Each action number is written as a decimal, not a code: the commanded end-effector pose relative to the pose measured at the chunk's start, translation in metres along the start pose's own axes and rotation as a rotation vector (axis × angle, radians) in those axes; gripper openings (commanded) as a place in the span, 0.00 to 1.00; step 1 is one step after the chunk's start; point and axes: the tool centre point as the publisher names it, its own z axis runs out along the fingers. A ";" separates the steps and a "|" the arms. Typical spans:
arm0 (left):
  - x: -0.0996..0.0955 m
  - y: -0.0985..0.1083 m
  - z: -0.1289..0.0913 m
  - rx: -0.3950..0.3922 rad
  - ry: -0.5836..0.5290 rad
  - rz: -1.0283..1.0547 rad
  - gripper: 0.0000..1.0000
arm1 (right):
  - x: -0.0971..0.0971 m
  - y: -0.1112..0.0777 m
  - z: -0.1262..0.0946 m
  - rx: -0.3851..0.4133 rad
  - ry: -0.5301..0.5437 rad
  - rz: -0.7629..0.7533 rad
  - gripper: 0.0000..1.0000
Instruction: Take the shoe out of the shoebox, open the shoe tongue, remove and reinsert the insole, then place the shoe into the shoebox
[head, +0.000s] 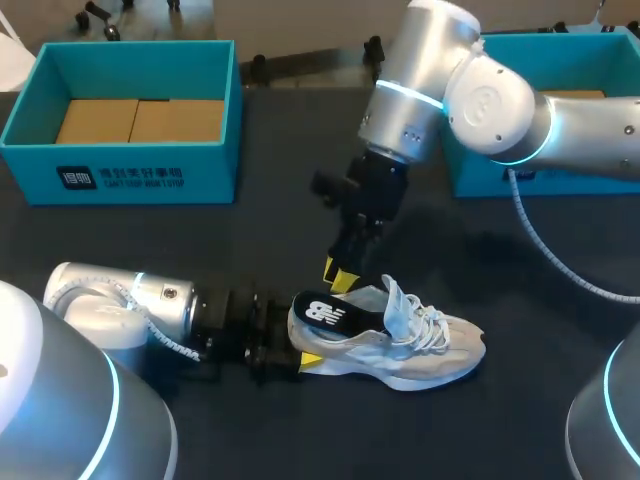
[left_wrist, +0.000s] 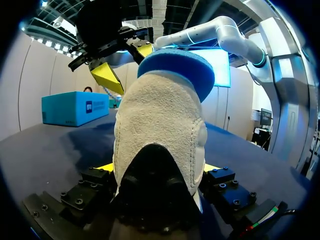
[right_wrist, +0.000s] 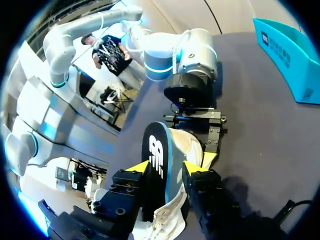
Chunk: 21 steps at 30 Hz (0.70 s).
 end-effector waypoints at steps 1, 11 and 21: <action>-0.002 0.002 0.000 -0.003 0.000 -0.001 0.00 | -0.005 0.000 0.005 -0.006 0.037 0.002 0.34; -0.002 0.002 0.000 -0.003 0.000 -0.001 0.00 | -0.002 -0.001 0.010 -0.015 0.059 0.013 0.00; -0.002 0.002 0.000 -0.003 0.000 -0.001 0.00 | 0.013 -0.001 -0.006 0.004 0.019 0.042 0.00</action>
